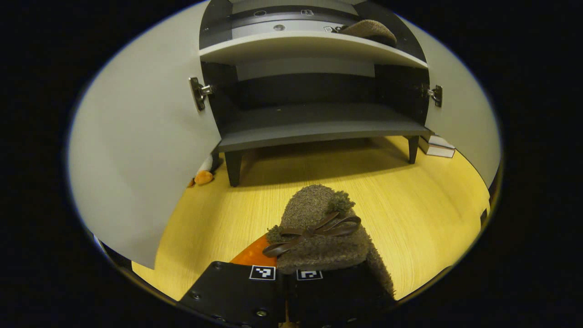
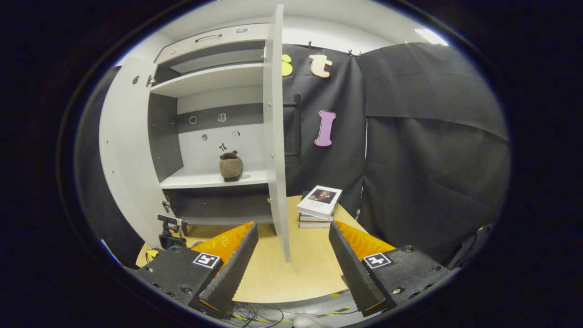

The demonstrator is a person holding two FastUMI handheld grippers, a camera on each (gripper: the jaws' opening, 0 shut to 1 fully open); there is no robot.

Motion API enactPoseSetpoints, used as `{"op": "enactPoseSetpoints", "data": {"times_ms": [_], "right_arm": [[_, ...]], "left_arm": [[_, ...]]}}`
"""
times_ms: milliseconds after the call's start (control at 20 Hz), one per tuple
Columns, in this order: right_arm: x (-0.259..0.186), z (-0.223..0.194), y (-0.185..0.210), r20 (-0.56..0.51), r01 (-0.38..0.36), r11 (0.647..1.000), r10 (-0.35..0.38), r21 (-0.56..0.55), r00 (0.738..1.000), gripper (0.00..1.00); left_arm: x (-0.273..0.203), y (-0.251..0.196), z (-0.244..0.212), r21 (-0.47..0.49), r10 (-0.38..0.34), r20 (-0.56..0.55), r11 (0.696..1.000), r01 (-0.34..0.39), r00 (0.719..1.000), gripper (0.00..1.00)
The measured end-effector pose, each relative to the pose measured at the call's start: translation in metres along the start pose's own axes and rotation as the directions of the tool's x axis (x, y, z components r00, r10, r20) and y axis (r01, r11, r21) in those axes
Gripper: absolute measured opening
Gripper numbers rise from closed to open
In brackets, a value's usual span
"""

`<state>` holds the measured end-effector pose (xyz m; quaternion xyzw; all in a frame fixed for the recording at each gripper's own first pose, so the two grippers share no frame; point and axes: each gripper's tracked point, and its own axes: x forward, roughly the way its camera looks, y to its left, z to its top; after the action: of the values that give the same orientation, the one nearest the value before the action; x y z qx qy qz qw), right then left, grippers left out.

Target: Grab one shoe with the right hand and put it into the shoe cabinet, grab the other shoe with the left hand and put it into the shoe cabinet; then close the right door with the right hand and the left door with the left hand.

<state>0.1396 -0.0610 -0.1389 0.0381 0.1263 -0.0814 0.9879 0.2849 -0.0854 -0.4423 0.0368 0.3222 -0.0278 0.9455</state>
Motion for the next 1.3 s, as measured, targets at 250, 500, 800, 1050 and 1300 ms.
{"op": "enactPoseSetpoints", "data": {"times_ms": [250,500,800,1050,1300], "right_arm": [[-0.008,0.012,0.007,0.038,-0.031,0.999,0.031,0.005,0.999,0.99],[-0.005,0.024,0.016,0.069,-0.068,0.998,0.066,0.014,0.995,0.99],[0.011,0.033,0.011,0.089,-0.087,0.995,0.082,0.052,0.993,0.99],[0.027,0.038,-0.008,0.083,-0.065,0.996,0.059,0.064,0.995,0.99],[0.037,0.037,-0.023,0.063,-0.055,0.996,0.05,0.074,0.997,0.99]], "left_arm": [[-0.052,0.012,0.073,-0.009,0.011,0.077,1.0,-0.011,0.997,0.12],[-0.086,0.021,0.185,0.004,0.023,0.221,1.0,-0.024,0.975,0.12],[-0.077,0.017,0.328,0.0,0.026,0.358,1.0,-0.028,0.933,0.12],[-0.047,0.024,0.407,-0.036,0.075,0.411,0.997,-0.066,0.908,0.12],[0.012,0.034,0.452,-0.042,0.111,0.389,0.994,-0.103,0.915,0.12]]}}
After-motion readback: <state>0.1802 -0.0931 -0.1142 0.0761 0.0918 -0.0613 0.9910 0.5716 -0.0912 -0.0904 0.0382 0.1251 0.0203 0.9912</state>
